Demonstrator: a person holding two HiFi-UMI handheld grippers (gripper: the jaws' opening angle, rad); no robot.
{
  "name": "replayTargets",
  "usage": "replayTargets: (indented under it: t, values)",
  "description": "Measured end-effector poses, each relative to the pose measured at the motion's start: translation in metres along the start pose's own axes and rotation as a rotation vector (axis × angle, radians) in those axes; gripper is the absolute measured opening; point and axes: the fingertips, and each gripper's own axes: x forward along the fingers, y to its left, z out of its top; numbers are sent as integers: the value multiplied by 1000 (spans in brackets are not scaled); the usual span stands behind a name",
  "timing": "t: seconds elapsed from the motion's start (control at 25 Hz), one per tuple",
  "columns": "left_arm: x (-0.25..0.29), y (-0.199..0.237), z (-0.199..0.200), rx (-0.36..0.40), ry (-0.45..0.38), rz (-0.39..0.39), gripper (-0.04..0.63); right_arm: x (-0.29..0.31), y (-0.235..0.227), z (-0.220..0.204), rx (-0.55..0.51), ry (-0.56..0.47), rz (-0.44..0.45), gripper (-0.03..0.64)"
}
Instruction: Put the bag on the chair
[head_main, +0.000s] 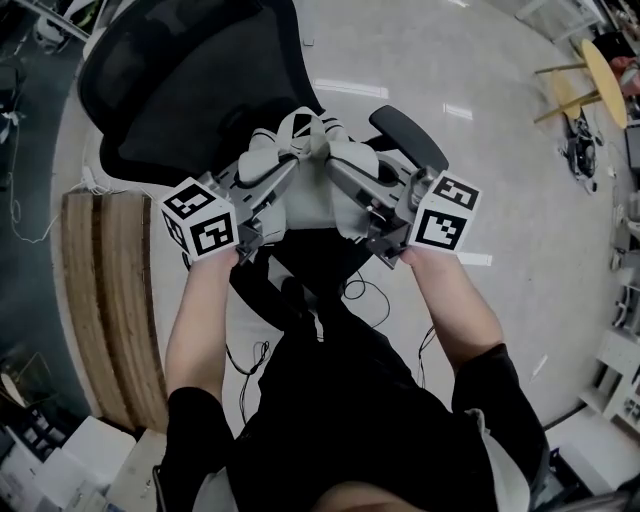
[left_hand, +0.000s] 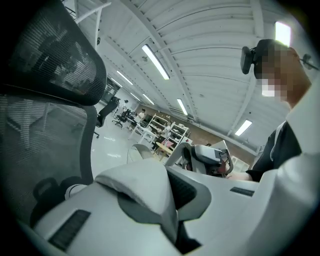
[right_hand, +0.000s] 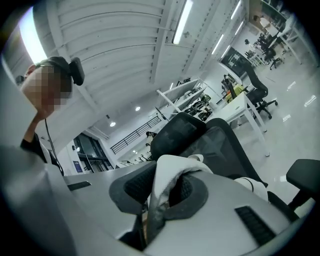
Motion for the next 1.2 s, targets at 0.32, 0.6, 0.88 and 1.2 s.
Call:
replayTargets:
  t: [0.32,0.6,0.88,1.2]
  values:
    - [8,38,-30,92,28,66,33,21,-49,-40,-157,108,-40,63]
    - [1,80,-122,-73,137,188,146,-15,-124,-148,0,322,-243,185]
    - [-29,89,-174,-142,173,320,235,-70,-151,-206,240,301,-377,236]
    - [-49,60,-157,-30,124,309,232,-88,-121,-175,113,202,-439,228]
